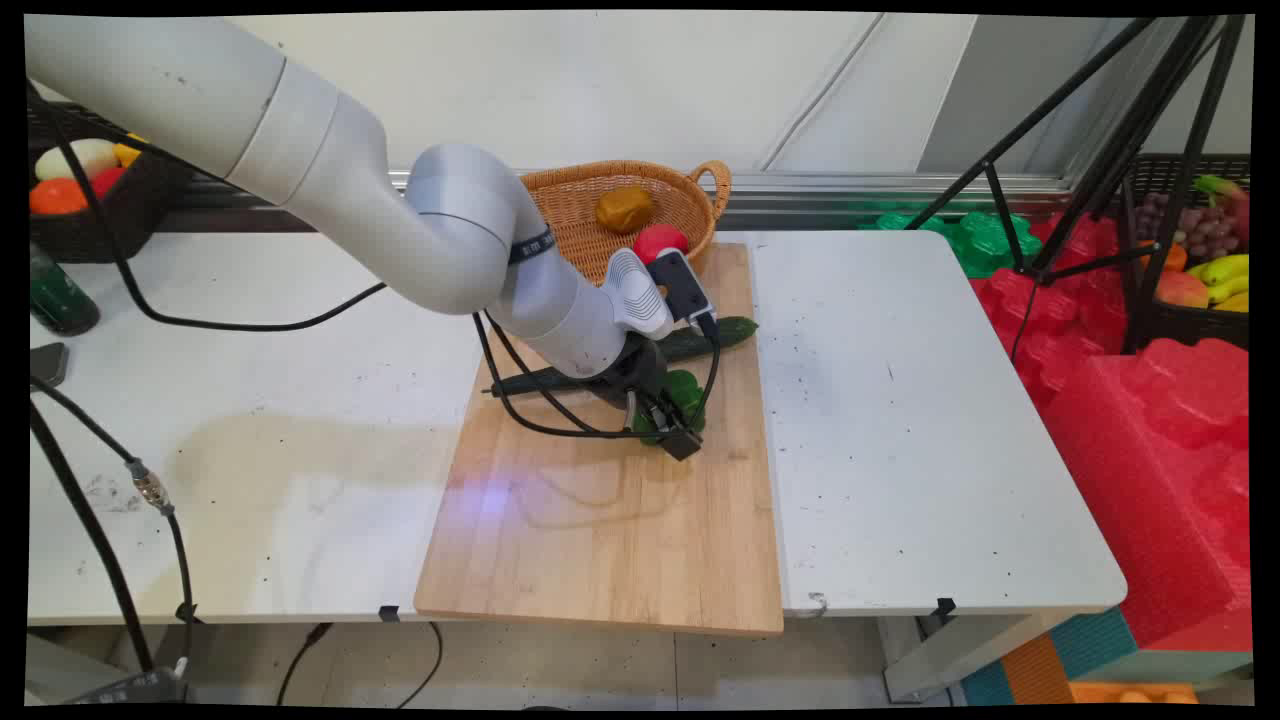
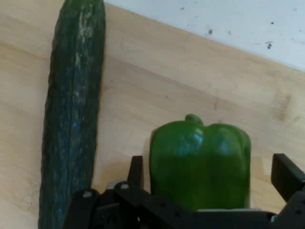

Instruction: Pick up the potato from the vegetable basket

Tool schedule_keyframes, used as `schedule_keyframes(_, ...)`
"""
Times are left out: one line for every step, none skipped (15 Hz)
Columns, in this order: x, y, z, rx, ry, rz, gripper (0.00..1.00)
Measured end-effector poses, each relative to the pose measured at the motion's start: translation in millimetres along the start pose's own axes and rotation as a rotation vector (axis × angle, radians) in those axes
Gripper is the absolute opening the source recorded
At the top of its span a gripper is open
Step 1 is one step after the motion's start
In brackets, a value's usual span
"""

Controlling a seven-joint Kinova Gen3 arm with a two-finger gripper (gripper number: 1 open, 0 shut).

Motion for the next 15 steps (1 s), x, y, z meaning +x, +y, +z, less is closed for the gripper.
schedule_keyframes(-0.3, 1.1, -2.4, -0.002, 0.01, 0.003, 1.0)
schedule_keyframes(-0.6, 1.6, -5.0, -0.003, 0.019, 0.003, 1.0)
schedule_keyframes(-0.8, 2.7, -11.0, -0.004, 0.036, 0.005, 1.0)
schedule_keyframes(-0.9, 3.1, -15.8, -0.004, 0.047, 0.007, 1.0)
schedule_keyframes(-0.8, 3.7, -23.8, -0.005, 0.063, 0.012, 1.0)
schedule_keyframes(-0.5, 4.1, -34.8, -0.003, 0.081, 0.018, 1.0)
schedule_keyframes(-0.1, 3.9, -44.0, 0.0, 0.095, 0.024, 1.0)
schedule_keyframes(0.5, 2.9, -55.9, 0.004, 0.112, 0.031, 1.0)
schedule_keyframes(0.6, 1.6, -66.5, 0.008, 0.126, 0.038, 1.0)
schedule_keyframes(0.5, -0.8, -79.2, 0.012, 0.143, 0.043, 1.0)
schedule_keyframes(-0.3, -3.8, -90.3, 0.014, 0.158, 0.045, 1.0)
schedule_keyframes(-1.6, -9.6, -104.4, 0.016, 0.178, 0.045, 1.0)
schedule_keyframes(-2.6, -14.3, -114.4, 0.02, 0.193, 0.044, 1.0)
schedule_keyframes(-3.9, -20.0, -123.8, 0.028, 0.206, 0.041, 1.0)
schedule_keyframes(-4.4, -27.3, -133.3, 0.037, 0.221, 0.034, 1.0)
